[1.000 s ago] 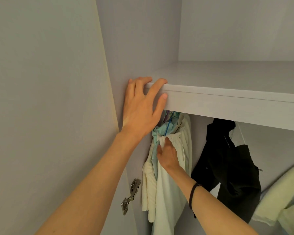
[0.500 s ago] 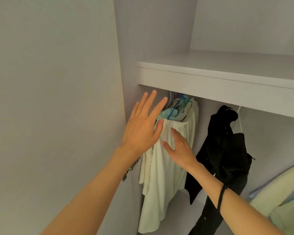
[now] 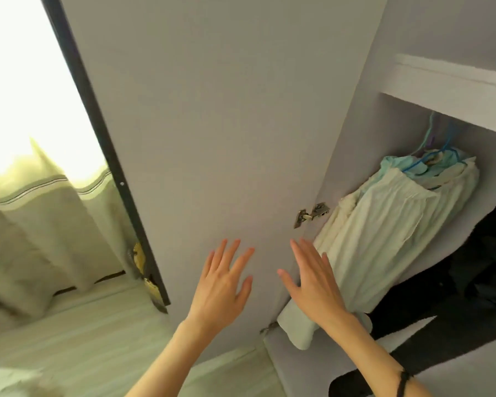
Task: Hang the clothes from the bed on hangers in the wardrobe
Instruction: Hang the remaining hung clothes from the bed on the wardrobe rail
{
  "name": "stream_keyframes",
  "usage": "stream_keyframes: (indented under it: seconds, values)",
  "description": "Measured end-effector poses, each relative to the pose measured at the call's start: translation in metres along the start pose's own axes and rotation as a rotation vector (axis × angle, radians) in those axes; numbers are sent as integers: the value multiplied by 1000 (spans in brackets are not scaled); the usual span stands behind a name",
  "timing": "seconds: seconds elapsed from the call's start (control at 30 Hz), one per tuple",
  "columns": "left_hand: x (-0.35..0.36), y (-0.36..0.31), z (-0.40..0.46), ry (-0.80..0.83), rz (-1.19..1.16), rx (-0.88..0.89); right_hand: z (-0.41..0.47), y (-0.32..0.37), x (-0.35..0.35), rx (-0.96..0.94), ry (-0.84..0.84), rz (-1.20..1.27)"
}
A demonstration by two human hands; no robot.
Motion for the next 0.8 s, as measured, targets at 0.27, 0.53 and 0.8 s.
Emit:
stream_keyframes:
  seconds: [0.27,0.53,0.8]
  values:
    - [-53,76,-183,-108,26,-577,-39,167,84,-379,242,182]
    - [-120,108,-404,-202,91,-1135,-161,345,161,-831,416,215]
    - [-149,59,-591,-320,118,-1543,-325,448,213,-1156,711,231]
Point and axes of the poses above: each hand's wrist, its own z-axis towards the middle knuckle, its own x-axis out of the palm, y = z × x, the point moved 1 cm from there along z, towards the middle knuckle, and after that the axes turned 1 degree about x, right-handed, at the moved point
